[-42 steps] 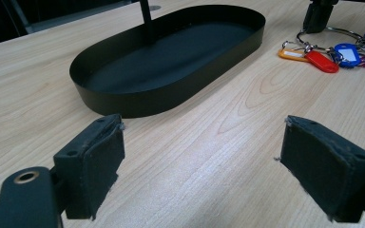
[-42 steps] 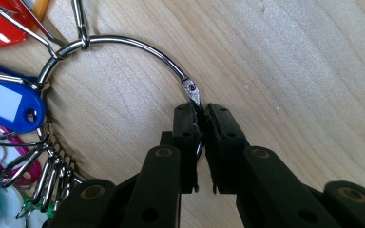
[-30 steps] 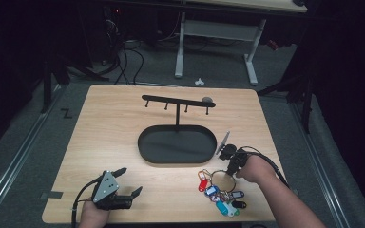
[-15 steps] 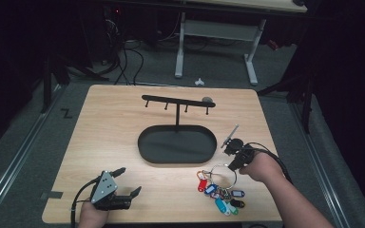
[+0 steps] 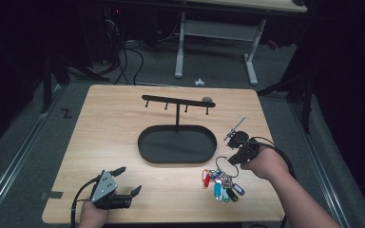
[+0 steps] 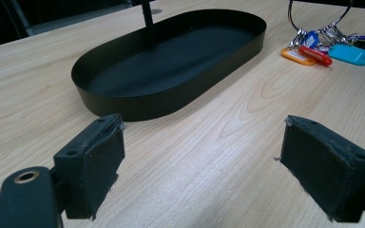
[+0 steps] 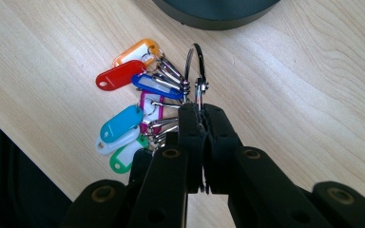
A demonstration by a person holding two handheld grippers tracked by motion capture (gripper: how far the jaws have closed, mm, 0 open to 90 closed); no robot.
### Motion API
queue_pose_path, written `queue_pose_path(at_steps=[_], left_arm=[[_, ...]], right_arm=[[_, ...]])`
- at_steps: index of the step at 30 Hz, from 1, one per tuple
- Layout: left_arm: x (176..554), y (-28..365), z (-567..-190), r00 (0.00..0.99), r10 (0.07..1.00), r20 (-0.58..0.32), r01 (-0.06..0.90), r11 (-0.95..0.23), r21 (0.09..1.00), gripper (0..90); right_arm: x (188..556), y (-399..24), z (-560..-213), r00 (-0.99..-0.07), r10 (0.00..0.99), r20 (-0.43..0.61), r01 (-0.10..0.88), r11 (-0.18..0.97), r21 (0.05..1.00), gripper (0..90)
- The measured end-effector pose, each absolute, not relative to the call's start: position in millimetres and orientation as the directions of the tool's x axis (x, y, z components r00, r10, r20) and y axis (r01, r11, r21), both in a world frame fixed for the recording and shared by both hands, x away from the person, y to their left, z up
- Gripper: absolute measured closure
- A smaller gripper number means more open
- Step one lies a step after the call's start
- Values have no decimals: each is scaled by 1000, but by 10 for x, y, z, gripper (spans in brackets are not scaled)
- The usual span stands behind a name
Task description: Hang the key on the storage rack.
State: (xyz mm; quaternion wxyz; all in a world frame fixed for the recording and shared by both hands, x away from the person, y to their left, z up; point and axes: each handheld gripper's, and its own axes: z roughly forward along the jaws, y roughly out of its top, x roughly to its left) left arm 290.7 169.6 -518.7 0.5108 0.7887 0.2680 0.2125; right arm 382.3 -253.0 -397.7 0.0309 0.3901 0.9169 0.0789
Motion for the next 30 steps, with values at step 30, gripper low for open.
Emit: queue_pose_path(at_steps=[30], left_arm=[[2914,1701,-5178,766,640,53,206,-324,923,150]], right_arm=[[3865,-2366,-3125,-697,717,-22,683,673,285,874]])
